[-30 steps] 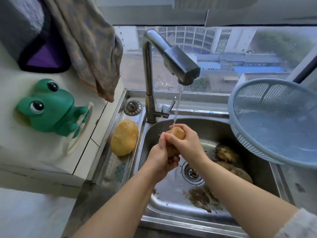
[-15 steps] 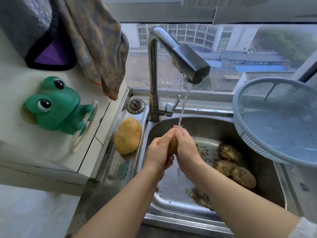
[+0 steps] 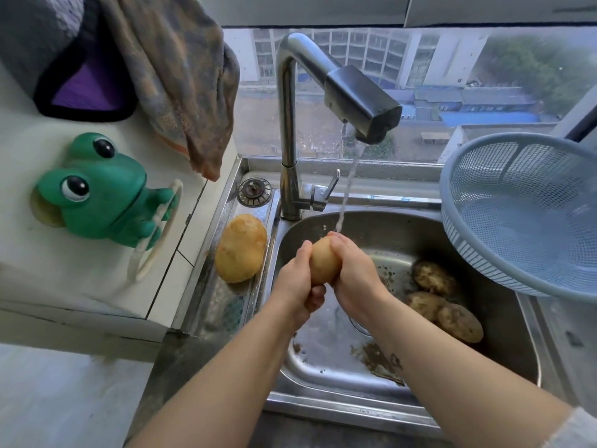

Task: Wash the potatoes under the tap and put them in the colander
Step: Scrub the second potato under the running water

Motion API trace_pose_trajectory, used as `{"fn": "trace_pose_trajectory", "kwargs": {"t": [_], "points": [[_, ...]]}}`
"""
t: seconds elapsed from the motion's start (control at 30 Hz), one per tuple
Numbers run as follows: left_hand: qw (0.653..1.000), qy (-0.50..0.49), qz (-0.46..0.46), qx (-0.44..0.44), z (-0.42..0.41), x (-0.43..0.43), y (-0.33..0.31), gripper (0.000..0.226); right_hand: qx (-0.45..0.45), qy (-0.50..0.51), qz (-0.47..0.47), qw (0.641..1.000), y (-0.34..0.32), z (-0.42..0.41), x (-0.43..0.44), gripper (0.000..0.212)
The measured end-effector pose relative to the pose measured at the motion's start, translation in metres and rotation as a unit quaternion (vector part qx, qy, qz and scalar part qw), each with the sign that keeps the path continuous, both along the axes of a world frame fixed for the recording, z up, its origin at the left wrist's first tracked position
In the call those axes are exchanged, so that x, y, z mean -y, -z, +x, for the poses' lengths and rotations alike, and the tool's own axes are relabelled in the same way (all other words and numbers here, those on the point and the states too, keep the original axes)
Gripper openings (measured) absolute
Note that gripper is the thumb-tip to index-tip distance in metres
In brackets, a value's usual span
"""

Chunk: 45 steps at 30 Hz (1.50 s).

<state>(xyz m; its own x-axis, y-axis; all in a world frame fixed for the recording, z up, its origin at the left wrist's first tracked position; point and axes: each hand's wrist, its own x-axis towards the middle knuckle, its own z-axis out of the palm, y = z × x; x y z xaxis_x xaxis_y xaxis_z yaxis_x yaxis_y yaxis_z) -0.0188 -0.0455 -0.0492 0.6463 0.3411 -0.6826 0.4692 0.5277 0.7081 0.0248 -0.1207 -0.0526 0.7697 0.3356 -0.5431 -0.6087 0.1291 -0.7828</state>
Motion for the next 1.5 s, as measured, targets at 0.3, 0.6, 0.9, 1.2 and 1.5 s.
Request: {"fn": "trace_pose_trajectory", "kwargs": {"t": [0.3, 0.6, 0.9, 1.2, 1.5], "points": [[0.945, 0.113, 0.29, 0.102, -0.024, 0.01, 0.021, 0.045, -0.175, 0.03, -0.04, 0.983, -0.005, 0.016, -0.006, 0.025], [0.924, 0.103, 0.351, 0.107, -0.013, 0.007, 0.021, 0.021, -0.152, 0.07, 0.005, 0.986, -0.001, 0.004, -0.002, 0.029], [0.977, 0.082, -0.174, -0.094, 0.006, -0.015, 0.003, 0.031, 0.117, -0.078, -0.056, 0.988, 0.011, -0.004, 0.011, 0.018], [0.978, 0.102, 0.177, 0.052, -0.011, 0.012, 0.02, 0.046, -0.14, 0.056, -0.072, 0.986, -0.003, 0.012, -0.014, 0.032], [0.999, -0.014, 0.018, 0.028, -0.004, 0.009, 0.013, 0.043, 0.03, -0.017, -0.072, 0.997, -0.006, -0.01, 0.0, 0.026]]}}
